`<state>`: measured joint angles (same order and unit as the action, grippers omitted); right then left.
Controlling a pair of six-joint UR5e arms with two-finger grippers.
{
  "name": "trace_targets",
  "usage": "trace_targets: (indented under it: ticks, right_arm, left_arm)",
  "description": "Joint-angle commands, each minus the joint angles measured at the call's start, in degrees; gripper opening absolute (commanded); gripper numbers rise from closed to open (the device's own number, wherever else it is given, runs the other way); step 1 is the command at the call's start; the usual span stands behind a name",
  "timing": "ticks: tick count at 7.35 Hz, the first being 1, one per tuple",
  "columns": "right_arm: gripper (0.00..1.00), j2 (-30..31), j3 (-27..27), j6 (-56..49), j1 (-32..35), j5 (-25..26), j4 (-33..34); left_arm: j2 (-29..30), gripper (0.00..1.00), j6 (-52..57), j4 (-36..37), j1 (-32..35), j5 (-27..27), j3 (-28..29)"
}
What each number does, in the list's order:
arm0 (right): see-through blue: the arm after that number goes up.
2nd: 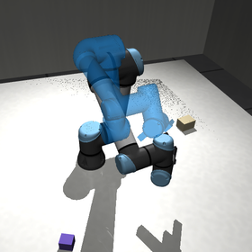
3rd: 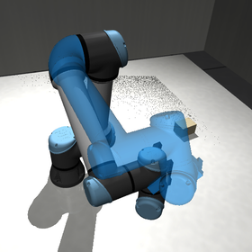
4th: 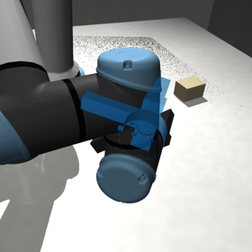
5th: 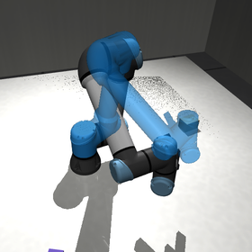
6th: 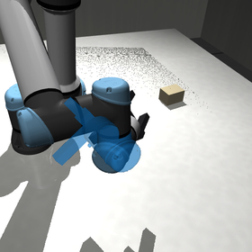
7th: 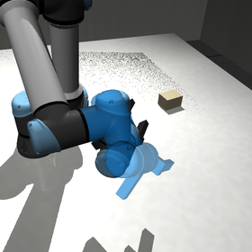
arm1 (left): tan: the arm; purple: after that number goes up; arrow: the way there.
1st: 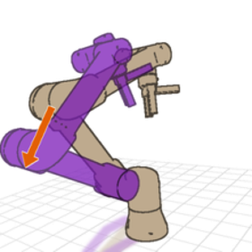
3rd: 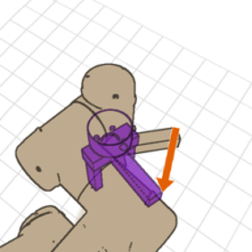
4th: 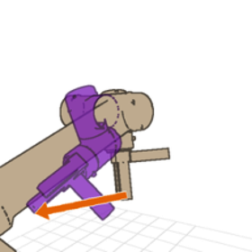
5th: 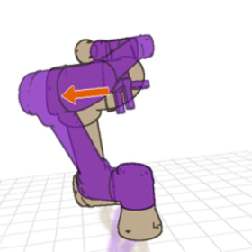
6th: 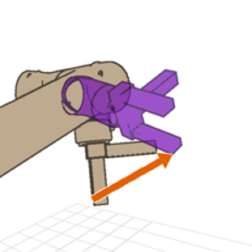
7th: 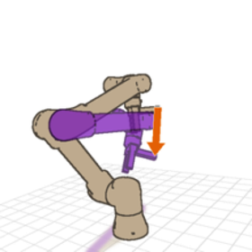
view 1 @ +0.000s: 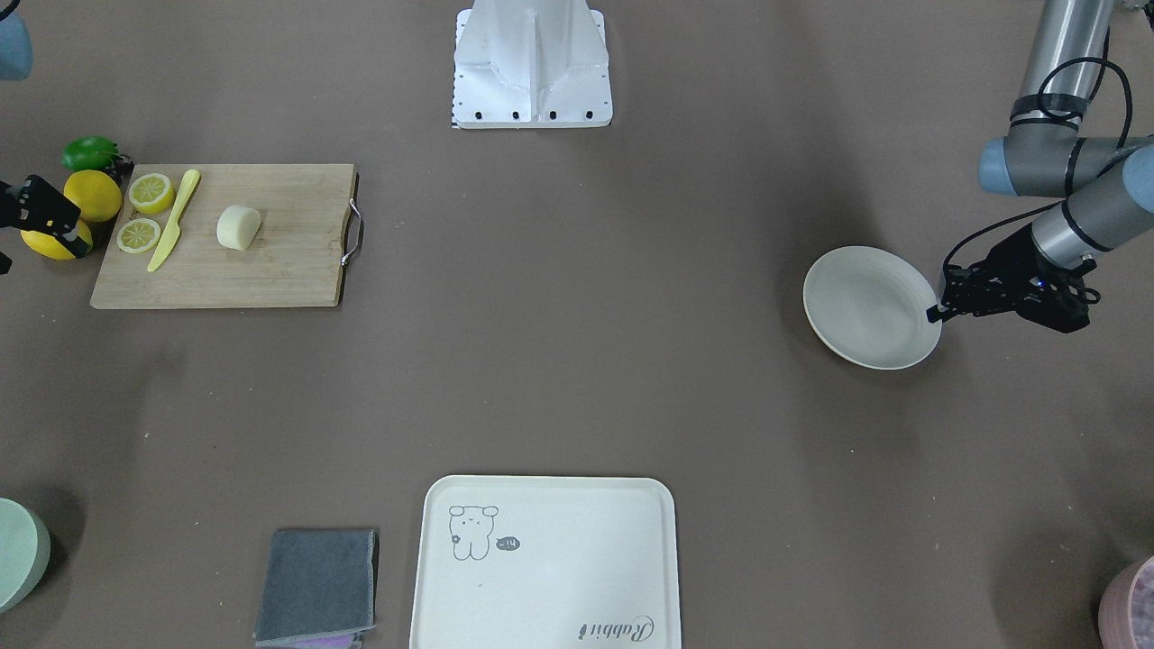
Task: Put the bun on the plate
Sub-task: 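Move the left gripper down to the rim of the white plate, then push the white plate with the left gripper toward the table centre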
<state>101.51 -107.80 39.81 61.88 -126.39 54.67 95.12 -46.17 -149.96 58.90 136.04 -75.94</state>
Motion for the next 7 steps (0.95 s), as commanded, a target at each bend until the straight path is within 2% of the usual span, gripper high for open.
trace_targets:
  ticks: [1, 3, 4, 5, 7]
  right_arm:
    - [1.00, 0.0, 0.0, 0.0, 0.0, -0.1, 0.0]
    - [1.00, -0.1, 0.0, 0.0, 0.0, 0.0, 0.0]
    - [1.00, -0.1, 0.0, 0.0, 0.0, 0.0, 0.1]
    - [1.00, -0.2, 0.0, 0.0, 0.0, 0.0, 0.0]
    - [1.00, -0.2, 0.0, 0.0, 0.0, 0.0, 0.1]
  left_arm:
    - [3.4, 0.00, -8.2, -0.1, 0.0, 0.0, -2.3]
    - [9.1, 0.00, -21.8, 0.3, -1.4, -0.2, -5.2]
    - [11.3, 0.00, -25.9, 0.5, -6.5, -2.6, -6.7]
    - [14.1, 0.00, -28.9, 1.7, -10.7, -7.4, -7.5]
    - [19.3, 0.00, -30.7, 12.0, -15.7, -12.0, -11.5]
